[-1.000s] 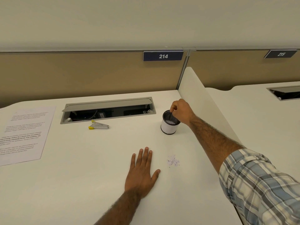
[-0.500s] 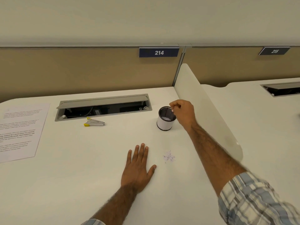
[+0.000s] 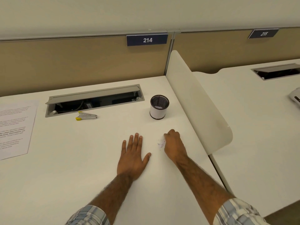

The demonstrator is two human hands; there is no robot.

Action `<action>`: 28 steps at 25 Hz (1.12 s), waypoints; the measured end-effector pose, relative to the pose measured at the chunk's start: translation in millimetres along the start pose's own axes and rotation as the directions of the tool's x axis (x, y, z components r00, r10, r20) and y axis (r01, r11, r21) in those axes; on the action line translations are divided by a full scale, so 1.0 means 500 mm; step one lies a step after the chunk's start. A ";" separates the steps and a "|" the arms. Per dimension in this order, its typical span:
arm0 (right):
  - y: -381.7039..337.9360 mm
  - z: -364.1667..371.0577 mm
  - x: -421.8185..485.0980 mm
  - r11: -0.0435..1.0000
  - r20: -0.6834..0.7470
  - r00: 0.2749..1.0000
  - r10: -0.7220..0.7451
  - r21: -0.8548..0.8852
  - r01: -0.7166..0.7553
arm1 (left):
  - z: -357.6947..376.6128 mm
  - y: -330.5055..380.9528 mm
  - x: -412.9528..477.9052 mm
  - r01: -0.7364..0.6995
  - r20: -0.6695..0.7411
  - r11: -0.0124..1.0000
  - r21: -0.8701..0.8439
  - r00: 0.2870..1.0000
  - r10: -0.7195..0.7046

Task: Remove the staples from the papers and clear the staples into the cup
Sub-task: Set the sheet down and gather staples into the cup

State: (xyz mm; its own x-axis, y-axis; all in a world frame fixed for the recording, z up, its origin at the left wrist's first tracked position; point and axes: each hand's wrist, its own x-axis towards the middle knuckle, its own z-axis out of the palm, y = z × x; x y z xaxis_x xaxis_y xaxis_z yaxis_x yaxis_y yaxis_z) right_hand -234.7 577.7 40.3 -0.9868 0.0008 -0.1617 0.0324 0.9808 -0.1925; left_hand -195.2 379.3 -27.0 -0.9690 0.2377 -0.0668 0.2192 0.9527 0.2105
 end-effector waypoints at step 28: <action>0.060 0.119 -0.109 0.972 -0.119 0.980 0.159 -0.157 -0.177 | 0.000 -0.001 0.001 0.000 0.008 1.000 -0.008 1.000 0.000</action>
State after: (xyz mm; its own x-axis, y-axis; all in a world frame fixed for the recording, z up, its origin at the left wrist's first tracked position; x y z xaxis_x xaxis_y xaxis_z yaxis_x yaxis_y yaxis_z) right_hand -170.3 595.6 -14.0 -0.9808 0.1801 -0.0743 0.1810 0.9835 -0.0060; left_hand -195.6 378.9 -26.9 -0.9680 0.2396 -0.0743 0.2186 0.9510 0.2186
